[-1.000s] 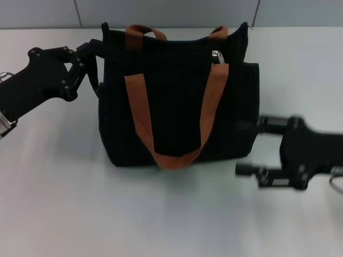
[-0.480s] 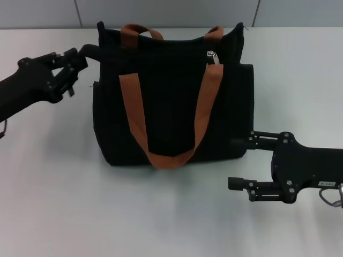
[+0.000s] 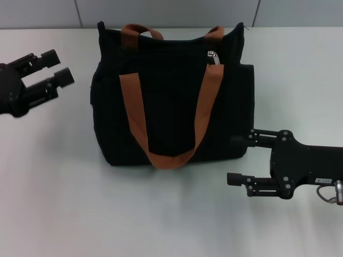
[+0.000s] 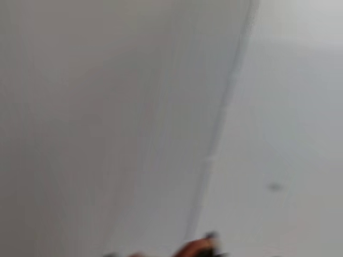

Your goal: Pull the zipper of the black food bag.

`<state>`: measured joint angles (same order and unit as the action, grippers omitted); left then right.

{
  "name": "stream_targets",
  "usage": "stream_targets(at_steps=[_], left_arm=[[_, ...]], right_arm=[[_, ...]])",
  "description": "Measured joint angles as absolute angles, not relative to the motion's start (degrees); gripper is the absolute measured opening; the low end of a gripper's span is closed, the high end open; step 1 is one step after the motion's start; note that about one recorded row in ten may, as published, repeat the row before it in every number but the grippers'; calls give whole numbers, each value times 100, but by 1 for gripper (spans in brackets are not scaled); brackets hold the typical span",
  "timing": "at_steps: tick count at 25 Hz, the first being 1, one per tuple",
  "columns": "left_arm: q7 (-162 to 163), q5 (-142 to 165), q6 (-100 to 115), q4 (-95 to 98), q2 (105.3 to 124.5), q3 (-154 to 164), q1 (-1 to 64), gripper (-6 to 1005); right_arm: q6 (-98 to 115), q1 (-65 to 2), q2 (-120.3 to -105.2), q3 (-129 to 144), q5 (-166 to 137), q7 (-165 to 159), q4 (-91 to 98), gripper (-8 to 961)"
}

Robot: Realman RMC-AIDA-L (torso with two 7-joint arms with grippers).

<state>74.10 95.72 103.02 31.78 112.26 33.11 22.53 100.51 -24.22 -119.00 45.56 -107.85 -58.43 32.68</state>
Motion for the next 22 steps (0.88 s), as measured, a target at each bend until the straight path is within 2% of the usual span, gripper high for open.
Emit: stream_targets(at_steps=[4,7,8,9,14,22], left_arm=[[6975,9613,11017,3178,11320,3503,2278,647],[6452,9650,11248,3146,11478,4114,2281,730],[6452,9650,11248,3146,11478,4114,2281,758],[6251,9666,11138,3112,11590,4697,2250,786],[5870,9863,10391,2860,11726,5378,2073,783],[5581,10279,9855,2733,11818,5434,1985,783]], right_arm=[[10033,-2493,-11901,4561,-10799,-5837,3204,737],[10032,-2523,-11900,4562,-10857,-5812,3173,737],[10032,-2531,-11900,4561,-10901,-5797,3164,737],[10032,-2534,-11900,4561,-10944,-5784,3155,737],[10066,-2556,-11901,4586,-11297,-5752,3068,736],[9940,-2611,-11907,4652,-11347,-5193,2587,734]])
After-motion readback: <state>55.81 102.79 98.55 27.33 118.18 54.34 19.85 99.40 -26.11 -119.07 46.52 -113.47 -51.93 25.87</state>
